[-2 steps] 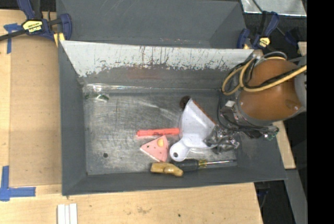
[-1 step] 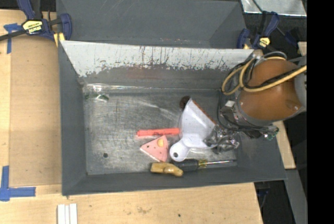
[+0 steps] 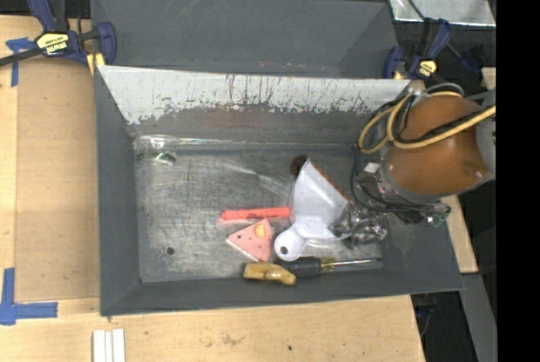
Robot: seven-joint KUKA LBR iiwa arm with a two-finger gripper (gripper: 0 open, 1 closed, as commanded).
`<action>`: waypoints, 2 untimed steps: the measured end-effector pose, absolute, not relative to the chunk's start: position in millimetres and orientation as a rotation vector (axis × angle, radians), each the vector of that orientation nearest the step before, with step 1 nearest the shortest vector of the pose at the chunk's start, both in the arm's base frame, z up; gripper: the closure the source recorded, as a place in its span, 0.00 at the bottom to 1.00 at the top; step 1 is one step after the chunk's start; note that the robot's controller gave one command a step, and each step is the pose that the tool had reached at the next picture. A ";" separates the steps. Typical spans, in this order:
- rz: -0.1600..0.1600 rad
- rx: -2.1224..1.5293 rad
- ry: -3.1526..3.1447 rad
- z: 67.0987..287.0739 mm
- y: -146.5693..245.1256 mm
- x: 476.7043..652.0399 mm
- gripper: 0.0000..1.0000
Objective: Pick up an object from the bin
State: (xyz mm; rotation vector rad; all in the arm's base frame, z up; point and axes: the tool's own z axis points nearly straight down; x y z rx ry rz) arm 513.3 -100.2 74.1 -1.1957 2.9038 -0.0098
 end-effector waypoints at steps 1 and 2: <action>0.004 -1.205 2.904 118.2 -87.5 511.1 1.00; 0.002 -1.202 2.902 118.6 -98.3 495.8 1.00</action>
Offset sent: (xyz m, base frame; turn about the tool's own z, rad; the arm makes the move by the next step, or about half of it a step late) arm -0.0177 0.0015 0.0452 -0.0073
